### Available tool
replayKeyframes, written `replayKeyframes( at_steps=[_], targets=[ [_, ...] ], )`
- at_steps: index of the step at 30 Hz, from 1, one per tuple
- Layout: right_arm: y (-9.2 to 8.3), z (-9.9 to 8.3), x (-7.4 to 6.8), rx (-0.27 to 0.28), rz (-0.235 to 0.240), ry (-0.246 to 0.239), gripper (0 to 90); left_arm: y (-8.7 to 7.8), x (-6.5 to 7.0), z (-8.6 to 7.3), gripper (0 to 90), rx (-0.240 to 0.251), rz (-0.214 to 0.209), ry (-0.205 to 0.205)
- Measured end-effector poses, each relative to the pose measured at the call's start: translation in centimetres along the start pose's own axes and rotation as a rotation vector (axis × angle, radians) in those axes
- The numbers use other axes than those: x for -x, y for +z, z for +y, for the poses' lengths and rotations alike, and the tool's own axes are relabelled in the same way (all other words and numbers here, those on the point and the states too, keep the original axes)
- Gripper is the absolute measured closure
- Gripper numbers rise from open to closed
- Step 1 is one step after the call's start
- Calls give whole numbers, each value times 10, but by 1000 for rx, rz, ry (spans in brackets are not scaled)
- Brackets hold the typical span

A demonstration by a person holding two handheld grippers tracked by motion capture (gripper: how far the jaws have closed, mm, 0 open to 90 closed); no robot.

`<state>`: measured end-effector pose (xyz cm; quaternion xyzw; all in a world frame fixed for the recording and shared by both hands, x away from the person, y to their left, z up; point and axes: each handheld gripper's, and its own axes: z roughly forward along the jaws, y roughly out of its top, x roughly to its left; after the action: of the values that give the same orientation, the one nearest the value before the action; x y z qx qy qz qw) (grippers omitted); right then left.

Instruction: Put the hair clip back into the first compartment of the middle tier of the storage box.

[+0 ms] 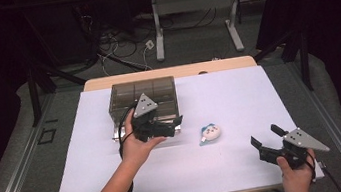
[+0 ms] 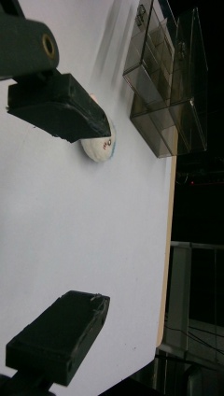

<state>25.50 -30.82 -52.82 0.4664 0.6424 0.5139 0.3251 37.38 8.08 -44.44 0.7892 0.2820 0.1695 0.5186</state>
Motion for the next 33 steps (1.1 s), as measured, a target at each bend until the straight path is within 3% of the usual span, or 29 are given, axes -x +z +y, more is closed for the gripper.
replayKeyframes(
  at_steps=[17, 33],
  targets=[
    [-1, 0, 1, 2, -1, 4, 153, 36, 15, 14, 11, -38, -38, 13],
    [0, -1, 2, 4, 1, 3, 153, 60, 21, 10, 11, -89, -49, 10]
  ],
)
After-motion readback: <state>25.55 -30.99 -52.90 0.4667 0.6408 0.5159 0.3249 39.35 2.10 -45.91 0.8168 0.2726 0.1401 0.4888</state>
